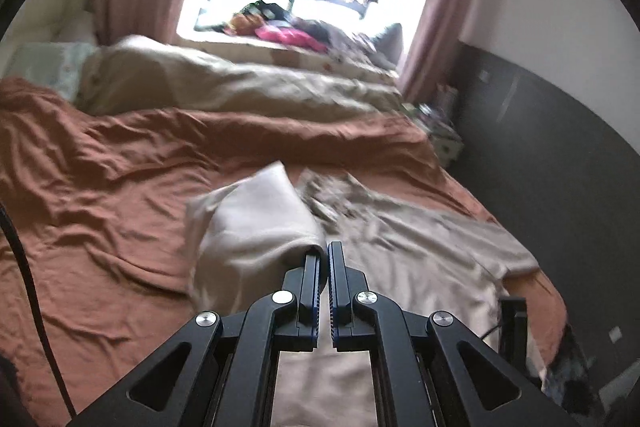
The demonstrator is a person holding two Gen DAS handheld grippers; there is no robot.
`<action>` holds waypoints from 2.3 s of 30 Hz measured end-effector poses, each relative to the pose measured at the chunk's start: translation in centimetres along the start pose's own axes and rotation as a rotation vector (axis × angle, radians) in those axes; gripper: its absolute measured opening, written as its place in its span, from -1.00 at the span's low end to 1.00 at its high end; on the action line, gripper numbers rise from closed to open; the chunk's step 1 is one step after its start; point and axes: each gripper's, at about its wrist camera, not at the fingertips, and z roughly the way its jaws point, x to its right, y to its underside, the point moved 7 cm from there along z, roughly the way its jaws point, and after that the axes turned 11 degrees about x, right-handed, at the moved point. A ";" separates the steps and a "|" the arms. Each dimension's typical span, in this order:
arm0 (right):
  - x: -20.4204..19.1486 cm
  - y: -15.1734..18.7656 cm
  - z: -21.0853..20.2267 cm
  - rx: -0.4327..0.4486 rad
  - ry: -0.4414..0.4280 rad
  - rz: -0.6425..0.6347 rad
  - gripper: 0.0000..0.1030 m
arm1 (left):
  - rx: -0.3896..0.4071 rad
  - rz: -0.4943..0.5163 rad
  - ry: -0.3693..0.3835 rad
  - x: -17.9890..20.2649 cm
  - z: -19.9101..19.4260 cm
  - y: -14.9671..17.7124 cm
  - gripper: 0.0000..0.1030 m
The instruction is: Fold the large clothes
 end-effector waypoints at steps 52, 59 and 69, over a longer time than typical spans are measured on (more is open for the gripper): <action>-6.1 -0.4 9.0 -0.133 0.146 -0.391 -0.87 | -0.215 -0.262 -0.220 -15.8 -5.3 16.1 0.26; -2.5 -3.9 2.8 -0.042 0.174 -0.339 -0.88 | -0.229 -0.249 -0.185 -13.5 -3.3 16.1 0.26; 9.1 -8.9 -6.3 0.102 0.417 -0.134 0.13 | -0.276 -0.239 -0.173 -12.1 -1.1 17.3 0.26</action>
